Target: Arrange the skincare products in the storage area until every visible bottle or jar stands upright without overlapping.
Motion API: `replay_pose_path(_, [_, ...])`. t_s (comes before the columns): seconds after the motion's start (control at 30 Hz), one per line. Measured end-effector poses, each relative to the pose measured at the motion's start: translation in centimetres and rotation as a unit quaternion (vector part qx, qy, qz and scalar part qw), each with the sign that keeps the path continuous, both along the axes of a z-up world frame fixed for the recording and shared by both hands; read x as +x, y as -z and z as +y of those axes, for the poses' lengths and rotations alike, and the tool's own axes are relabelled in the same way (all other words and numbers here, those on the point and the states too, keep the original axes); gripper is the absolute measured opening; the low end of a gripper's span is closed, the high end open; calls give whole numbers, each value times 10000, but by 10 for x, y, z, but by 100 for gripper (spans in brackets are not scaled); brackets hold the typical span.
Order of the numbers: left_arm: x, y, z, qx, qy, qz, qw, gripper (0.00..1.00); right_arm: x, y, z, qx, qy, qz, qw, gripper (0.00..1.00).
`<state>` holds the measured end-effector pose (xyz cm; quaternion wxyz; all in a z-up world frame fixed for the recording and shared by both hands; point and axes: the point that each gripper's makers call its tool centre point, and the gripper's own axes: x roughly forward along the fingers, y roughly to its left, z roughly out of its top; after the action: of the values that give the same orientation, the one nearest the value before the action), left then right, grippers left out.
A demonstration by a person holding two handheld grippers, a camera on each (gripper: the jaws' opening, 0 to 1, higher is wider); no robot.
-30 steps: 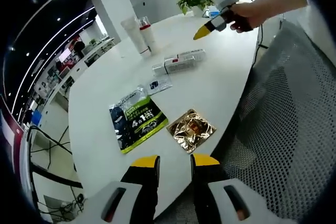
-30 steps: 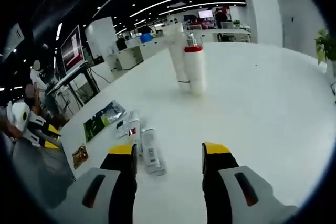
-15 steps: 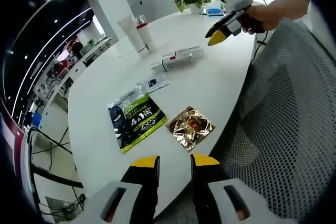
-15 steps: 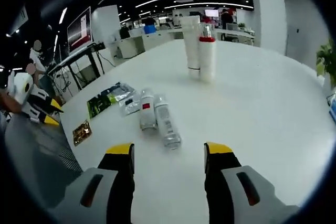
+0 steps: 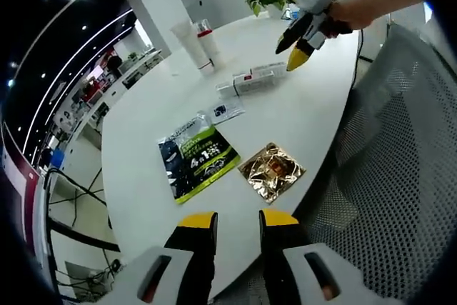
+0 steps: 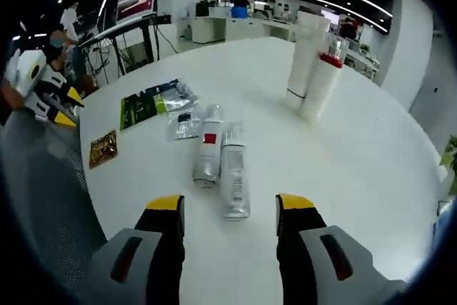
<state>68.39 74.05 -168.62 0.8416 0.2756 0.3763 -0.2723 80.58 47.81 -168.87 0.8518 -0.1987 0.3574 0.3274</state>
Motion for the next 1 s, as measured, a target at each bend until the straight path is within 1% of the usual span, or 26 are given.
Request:
replay_pose_path(0.07, [-1,1,-1,-14,31,35,10000,24,1,-1,6,34,-20,38,10000,47])
replay_pose_path(0.13, [-2,1,-2,-22,55,52,10000,24,4,4,9,-70,-78,134,9999,46])
replay_pose_path(0.17, [-2,1,-3,-44,66,50,10000,24,2,11,10,-190,-147,298,9993,45])
replay_pose_path(0.2, [-2,1,-4,-72,85,48,9999,24,1,15,9,-270,-182,376,9988,44])
replay_pose_path(0.23, [-3,1,-5,-85,105,50,9999,24,2,22,5,-565,-250,411,9972,40])
replay_pose_path(0.27, [-4,1,-6,-91,140,78,9998,24,4,25,3,-779,-331,366,9957,37])
replay_pose_path(0.3, [-5,1,-7,-115,164,110,9997,24,9,28,4,-854,-388,301,9951,34])
replay_pose_path(0.33, [-6,2,-9,-149,200,142,9996,24,9,29,6,-766,-364,315,9959,34])
replay_pose_path(0.37, [-8,2,-12,-178,283,168,9993,23,10,31,7,-747,-305,434,9958,34])
replay_pose_path(0.4, [-9,3,-14,-182,340,188,9991,23,9,30,4,-797,-152,602,9949,34])
replay_pose_path(0.43, [-11,4,-17,-208,421,236,9986,23,13,27,5,-799,-151,530,9953,32])
replay_pose_path(0.47, [-12,4,-17,-232,420,262,9985,23,16,23,7,-770,-82,507,9957,30])
replay_pose_path(0.5, [-12,3,-18,-257,421,263,9984,23,17,23,9,-703,-27,550,9960,28])
replay_pose_path(0.53, [-12,2,-18,-262,421,235,9985,23,17,24,11,-731,-3,579,9956,26])
replay_pose_path(0.57, [-10,1,-17,-290,367,193,9987,23,16,26,9,-838,6,601,9947,25])
replay_pose_path(0.6, [-9,0,-18,-323,364,175,9987,23,15,30,5,-1059,-3,651,9922,24])
replay_pose_path(0.63, [-10,-1,-19,-339,388,148,9986,23,14,33,3,-1138,46,715,9909,23])
replay_pose_path(0.73, [-13,-2,-24,-361,567,136,9976,22,11,36,4,-989,291,818,9913,20])
replay_pose_path(0.77, [-13,-2,-25,-365,591,144,9975,22,12,36,5,-940,335,779,9920,19])
replay_pose_path(0.87, [-14,-3,-27,-385,656,143,9970,22,9,35,5,-960,431,779,9914,18])
replay_pose_path(0.93, [-13,-3,-25,-340,644,129,9973,21,3,34,3,-1026,588,864,9892,17])
replay_pose_path(0.97, [-13,-3,-25,-354,617,131,9974,21,-1,31,1,-1054,760,931,9871,17])
replay_pose_path(1.0, [-12,-5,-26,-387,616,108,9973,21,-2,27,1,-1046,793,926,9870,17])
